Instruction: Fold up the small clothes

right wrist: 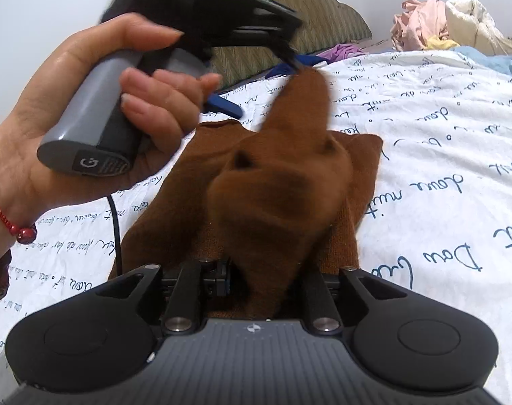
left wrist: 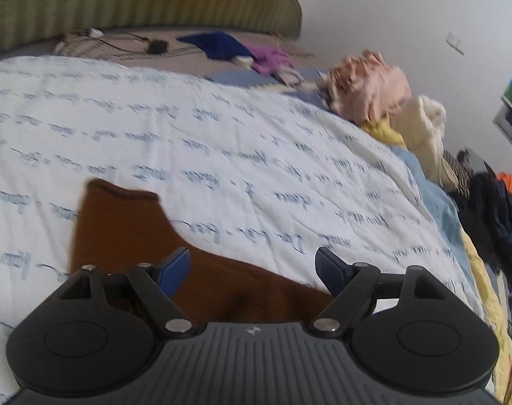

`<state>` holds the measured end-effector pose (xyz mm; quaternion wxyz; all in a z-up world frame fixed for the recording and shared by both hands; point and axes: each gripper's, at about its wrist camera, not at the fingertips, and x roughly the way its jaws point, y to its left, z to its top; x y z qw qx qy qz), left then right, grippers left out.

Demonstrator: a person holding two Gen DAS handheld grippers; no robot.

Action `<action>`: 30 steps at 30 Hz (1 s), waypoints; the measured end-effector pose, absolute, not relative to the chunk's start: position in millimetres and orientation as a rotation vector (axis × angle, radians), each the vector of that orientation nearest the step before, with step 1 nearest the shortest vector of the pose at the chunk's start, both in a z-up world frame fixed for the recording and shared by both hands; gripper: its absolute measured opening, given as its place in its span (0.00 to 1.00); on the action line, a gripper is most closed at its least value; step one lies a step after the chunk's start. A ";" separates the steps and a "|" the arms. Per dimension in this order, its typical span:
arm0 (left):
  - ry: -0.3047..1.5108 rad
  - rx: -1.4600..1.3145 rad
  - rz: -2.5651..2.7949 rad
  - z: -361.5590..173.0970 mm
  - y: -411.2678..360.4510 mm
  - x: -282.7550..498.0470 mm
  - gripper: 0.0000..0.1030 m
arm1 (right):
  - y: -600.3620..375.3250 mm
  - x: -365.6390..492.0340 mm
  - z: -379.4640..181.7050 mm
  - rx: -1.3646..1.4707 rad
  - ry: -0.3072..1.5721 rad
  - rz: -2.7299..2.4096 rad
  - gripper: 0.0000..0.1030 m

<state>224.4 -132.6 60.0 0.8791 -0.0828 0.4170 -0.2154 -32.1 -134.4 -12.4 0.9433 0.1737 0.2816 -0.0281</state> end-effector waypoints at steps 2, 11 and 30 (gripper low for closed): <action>0.863 -0.185 -0.424 62.2 -118.3 223.5 0.79 | -135.5 -31.8 -13.3 0.360 0.575 -0.055 0.20; 0.908 -0.233 -0.441 47.8 -39.3 178.4 0.79 | -145.1 -33.0 -13.8 0.424 0.584 -0.004 0.36; 0.820 -0.001 -0.557 18.6 28.8 45.0 0.79 | -219.8 -49.2 -14.8 0.945 0.552 0.075 0.50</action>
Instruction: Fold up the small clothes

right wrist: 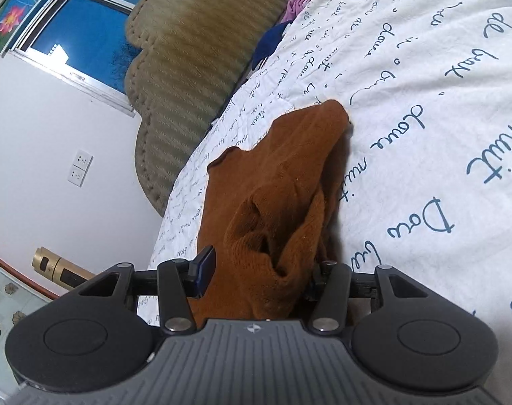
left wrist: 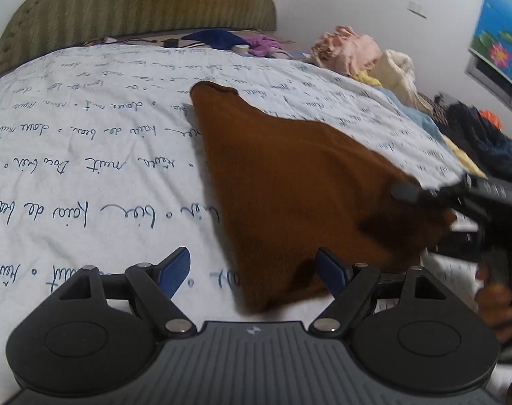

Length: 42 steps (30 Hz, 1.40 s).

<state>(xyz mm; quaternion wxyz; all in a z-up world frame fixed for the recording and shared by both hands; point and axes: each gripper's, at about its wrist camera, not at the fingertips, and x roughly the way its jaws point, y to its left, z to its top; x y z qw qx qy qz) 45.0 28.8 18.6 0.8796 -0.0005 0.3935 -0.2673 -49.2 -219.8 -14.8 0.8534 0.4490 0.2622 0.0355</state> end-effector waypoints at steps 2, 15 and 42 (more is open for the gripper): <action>0.824 -0.001 -0.590 17.0 31.3 40.2 0.79 | -219.6 -49.4 -14.8 0.931 0.560 0.065 0.46; 0.752 0.214 -0.606 6.7 10.3 21.4 0.80 | -216.3 -49.5 -13.9 1.012 0.551 0.032 0.17; 0.744 -0.027 -0.511 46.7 41.9 45.1 0.81 | -222.1 -70.8 -20.8 0.953 0.567 -0.019 0.22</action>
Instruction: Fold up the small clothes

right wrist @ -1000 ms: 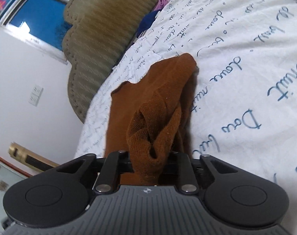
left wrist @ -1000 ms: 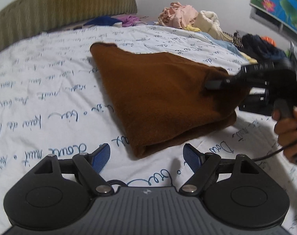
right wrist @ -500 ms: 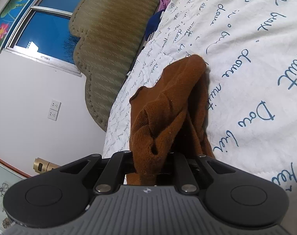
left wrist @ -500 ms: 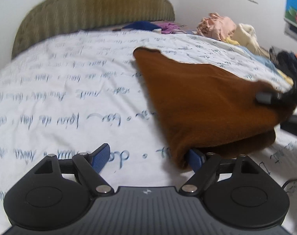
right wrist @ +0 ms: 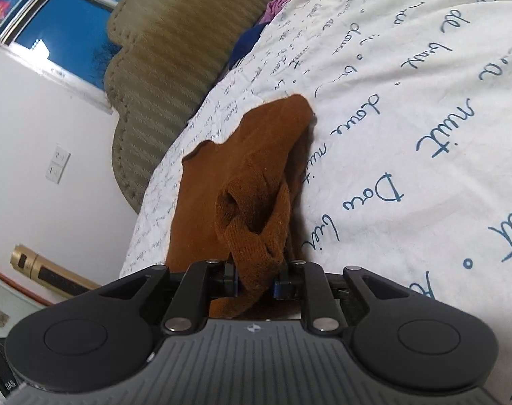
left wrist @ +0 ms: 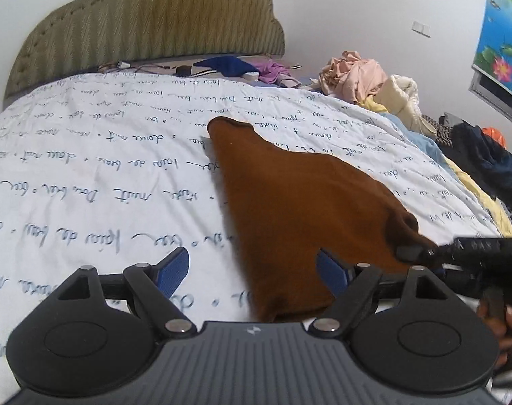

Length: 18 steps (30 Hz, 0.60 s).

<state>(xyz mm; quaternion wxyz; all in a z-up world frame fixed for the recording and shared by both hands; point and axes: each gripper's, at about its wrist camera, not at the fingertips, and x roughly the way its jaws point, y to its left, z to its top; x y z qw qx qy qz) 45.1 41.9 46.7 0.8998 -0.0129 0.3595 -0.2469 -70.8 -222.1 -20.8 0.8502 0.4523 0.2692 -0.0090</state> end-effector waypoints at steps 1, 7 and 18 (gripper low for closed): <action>0.751 -0.019 -0.516 43.4 36.4 47.8 0.81 | -222.9 -72.2 -21.1 0.962 0.558 -0.017 0.22; 0.874 0.088 -0.498 5.7 13.6 52.9 0.81 | -218.0 -74.1 -24.7 0.900 0.583 -0.032 0.17; 0.908 -0.111 -0.531 13.8 44.6 69.2 0.81 | -235.2 -86.3 -3.2 0.858 0.550 -0.005 0.52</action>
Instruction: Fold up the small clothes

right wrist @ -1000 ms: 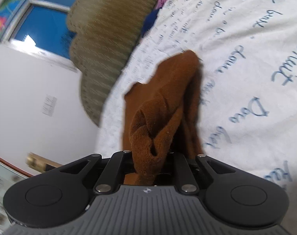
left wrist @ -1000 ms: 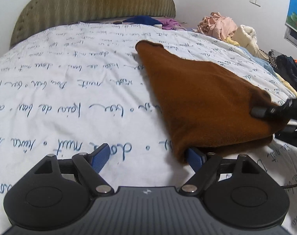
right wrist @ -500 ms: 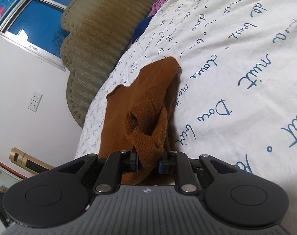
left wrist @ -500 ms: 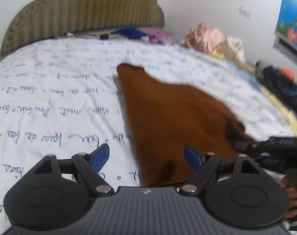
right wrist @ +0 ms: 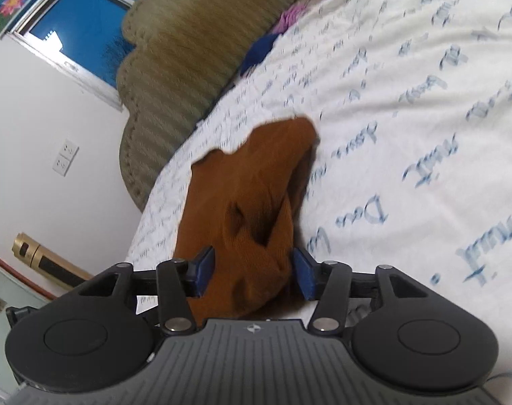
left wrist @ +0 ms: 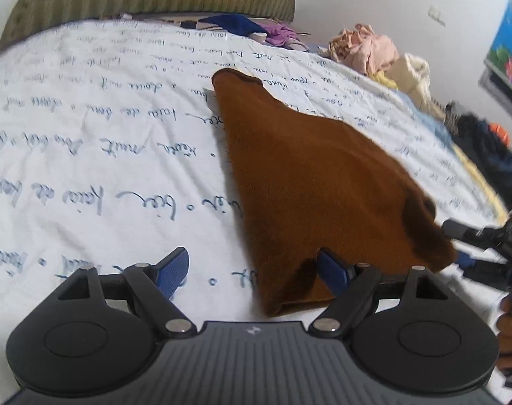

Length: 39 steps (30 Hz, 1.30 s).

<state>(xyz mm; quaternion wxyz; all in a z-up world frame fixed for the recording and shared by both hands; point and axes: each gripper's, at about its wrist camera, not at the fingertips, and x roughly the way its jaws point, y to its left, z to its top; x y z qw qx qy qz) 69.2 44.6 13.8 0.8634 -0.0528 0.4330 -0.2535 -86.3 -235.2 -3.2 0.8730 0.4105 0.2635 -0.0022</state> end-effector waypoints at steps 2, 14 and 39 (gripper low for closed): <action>0.925 -0.159 -0.547 10.0 43.2 72.5 0.81 | -239.4 -83.9 -5.9 0.870 0.562 -0.012 0.52; 1.056 -0.567 -0.731 -25.1 44.9 112.7 0.81 | -230.5 -29.4 -26.5 0.834 0.646 0.080 0.66; 0.938 -0.278 -0.701 -5.3 39.4 62.2 0.26 | -208.2 -42.6 -17.7 0.743 0.699 0.074 0.37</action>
